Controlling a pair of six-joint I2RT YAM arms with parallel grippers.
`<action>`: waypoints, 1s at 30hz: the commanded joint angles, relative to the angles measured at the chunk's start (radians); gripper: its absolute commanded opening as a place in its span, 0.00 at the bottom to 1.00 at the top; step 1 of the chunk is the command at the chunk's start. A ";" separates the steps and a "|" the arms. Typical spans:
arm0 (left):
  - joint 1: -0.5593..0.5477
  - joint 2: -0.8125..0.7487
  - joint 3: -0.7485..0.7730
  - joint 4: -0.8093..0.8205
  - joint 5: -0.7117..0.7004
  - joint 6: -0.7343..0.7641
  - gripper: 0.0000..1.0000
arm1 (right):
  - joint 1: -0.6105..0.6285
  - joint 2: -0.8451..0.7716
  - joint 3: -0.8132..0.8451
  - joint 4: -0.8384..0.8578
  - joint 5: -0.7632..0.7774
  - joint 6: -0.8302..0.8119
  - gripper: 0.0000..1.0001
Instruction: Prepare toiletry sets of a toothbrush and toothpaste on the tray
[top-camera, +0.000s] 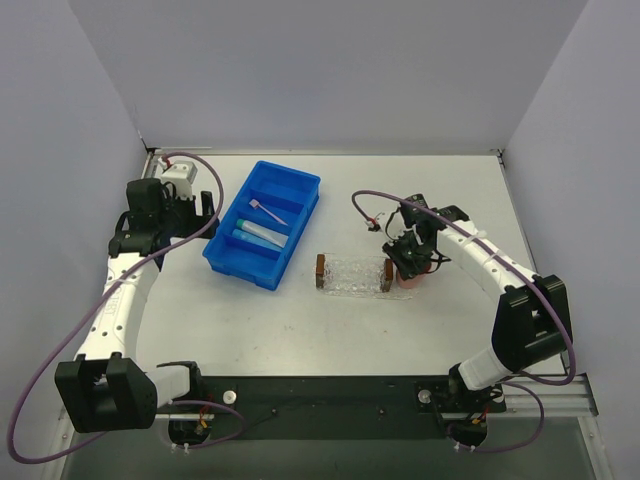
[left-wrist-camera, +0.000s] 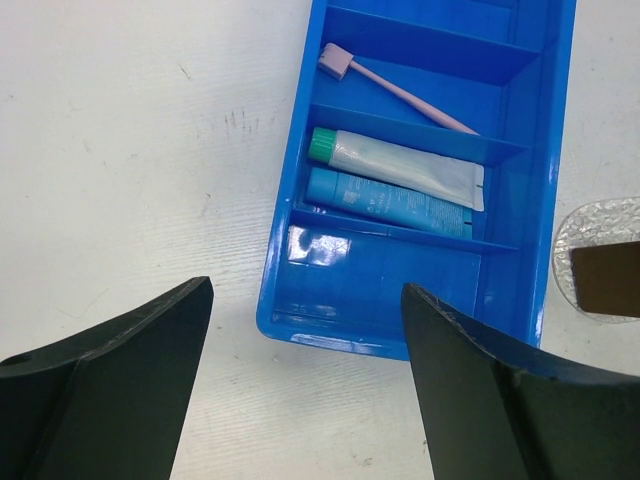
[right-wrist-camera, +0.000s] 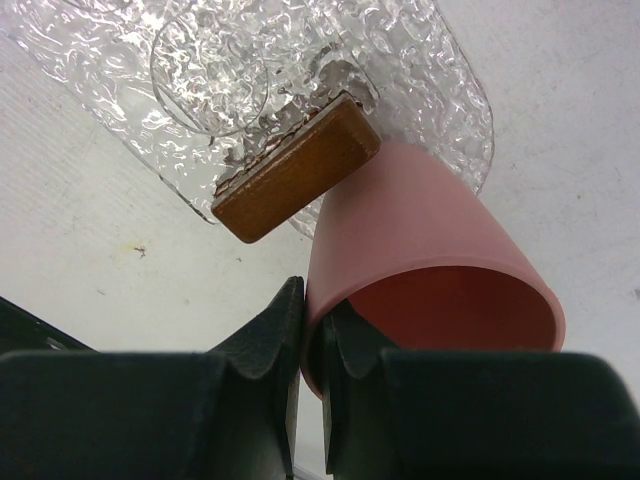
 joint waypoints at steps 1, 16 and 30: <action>0.008 -0.025 -0.009 0.028 -0.001 0.003 0.87 | 0.009 0.009 -0.005 -0.037 0.015 0.003 0.00; 0.008 -0.039 -0.027 0.028 -0.006 0.008 0.87 | 0.012 -0.001 -0.034 -0.025 0.028 0.008 0.11; 0.006 -0.043 -0.030 0.027 -0.004 0.008 0.87 | 0.012 -0.005 -0.009 -0.024 0.043 0.020 0.27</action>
